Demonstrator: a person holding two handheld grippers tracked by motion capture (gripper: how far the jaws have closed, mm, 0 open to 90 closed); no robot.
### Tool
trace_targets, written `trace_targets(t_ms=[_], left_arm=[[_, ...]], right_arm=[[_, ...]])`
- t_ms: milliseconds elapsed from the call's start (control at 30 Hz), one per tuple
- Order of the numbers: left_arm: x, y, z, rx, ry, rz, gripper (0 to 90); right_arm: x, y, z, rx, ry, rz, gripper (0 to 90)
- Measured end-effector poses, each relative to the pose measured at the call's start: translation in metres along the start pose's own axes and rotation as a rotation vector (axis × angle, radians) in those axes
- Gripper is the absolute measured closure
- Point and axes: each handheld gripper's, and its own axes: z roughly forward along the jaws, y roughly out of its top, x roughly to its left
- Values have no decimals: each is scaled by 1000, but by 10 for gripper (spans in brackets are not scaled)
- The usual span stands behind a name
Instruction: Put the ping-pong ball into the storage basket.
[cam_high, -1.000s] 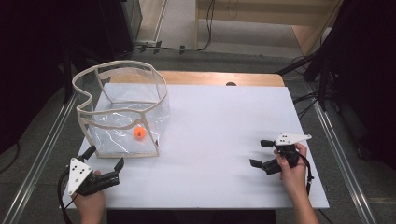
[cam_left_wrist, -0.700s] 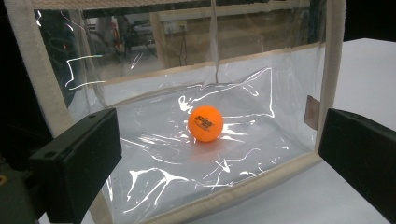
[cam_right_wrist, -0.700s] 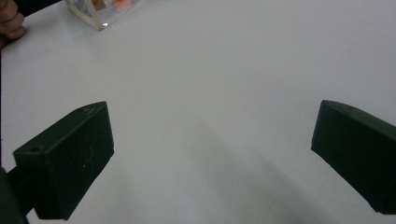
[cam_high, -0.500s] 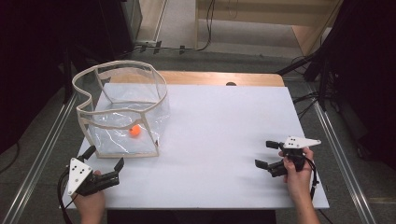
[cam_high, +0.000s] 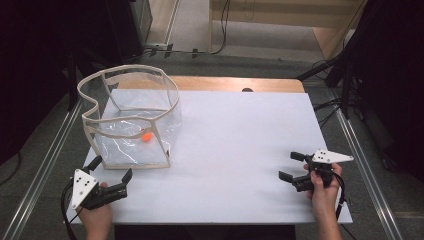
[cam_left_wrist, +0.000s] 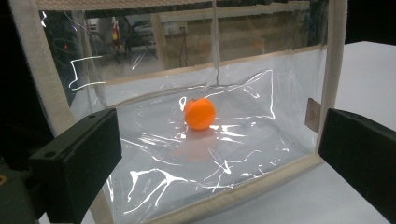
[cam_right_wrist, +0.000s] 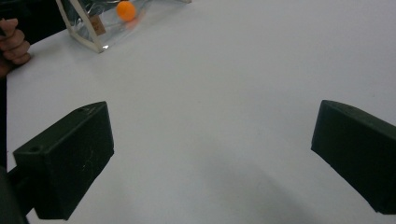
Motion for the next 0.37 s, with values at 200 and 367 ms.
trace_targets(t_ms=[200,367], left_arm=[[0,0,0,-2,0,-2,1],[0,0,0,-2,-1,-3,1]], right_arm=[[-2,-4,-5,-38,-11,10,0],[-2,-4,-5,-59,-13,10,0]])
